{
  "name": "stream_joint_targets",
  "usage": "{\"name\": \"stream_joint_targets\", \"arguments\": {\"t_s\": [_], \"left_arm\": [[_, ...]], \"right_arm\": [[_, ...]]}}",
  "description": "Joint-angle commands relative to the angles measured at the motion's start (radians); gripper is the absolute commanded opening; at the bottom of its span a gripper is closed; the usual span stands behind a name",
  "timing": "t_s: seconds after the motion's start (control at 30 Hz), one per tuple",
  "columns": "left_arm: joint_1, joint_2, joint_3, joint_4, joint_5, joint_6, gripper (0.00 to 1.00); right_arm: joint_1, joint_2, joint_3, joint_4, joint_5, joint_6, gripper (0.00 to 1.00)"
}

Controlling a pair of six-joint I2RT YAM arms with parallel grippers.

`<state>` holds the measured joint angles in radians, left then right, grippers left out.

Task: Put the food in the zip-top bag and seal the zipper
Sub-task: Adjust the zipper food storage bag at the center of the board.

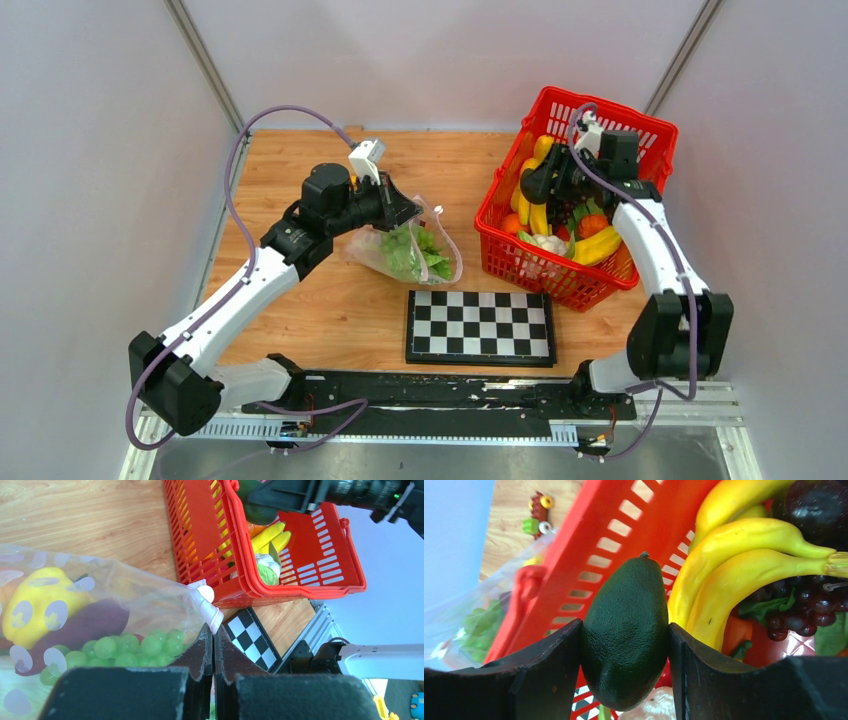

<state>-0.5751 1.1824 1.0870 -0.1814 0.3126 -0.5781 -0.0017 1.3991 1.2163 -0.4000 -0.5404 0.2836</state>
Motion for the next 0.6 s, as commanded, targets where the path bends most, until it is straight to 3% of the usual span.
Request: {"name": "stream_joint_targets", "arguments": {"t_s": [0.0, 0.1, 0.13, 0.23, 0.33, 0.57], "left_arm": [[0.006, 0.001, 0.045, 0.069, 0.019, -0.013, 0.0], [0.006, 0.001, 0.043, 0.077, 0.023, -0.022, 0.0], [0.006, 0.0, 0.04, 0.08, 0.022, -0.024, 0.0], [0.006, 0.001, 0.04, 0.081, 0.019, -0.021, 0.0], [0.008, 0.012, 0.045, 0.076, 0.026, -0.02, 0.0], [0.008, 0.023, 0.039, 0.096, 0.046, -0.028, 0.0]], "right_arm": [[0.055, 0.136, 0.138, -0.187, 0.042, -0.133, 0.47], [0.074, 0.207, 0.195, -0.281, 0.161, -0.173, 0.52], [0.075, 0.22, 0.205, -0.295, 0.17, -0.178, 0.56], [0.077, 0.221, 0.197, -0.283, 0.136, -0.188, 0.55], [0.076, 0.217, 0.216, -0.297, 0.119, -0.182, 0.72], [0.077, 0.044, 0.18, -0.287, 0.114, -0.182, 0.8]]}}
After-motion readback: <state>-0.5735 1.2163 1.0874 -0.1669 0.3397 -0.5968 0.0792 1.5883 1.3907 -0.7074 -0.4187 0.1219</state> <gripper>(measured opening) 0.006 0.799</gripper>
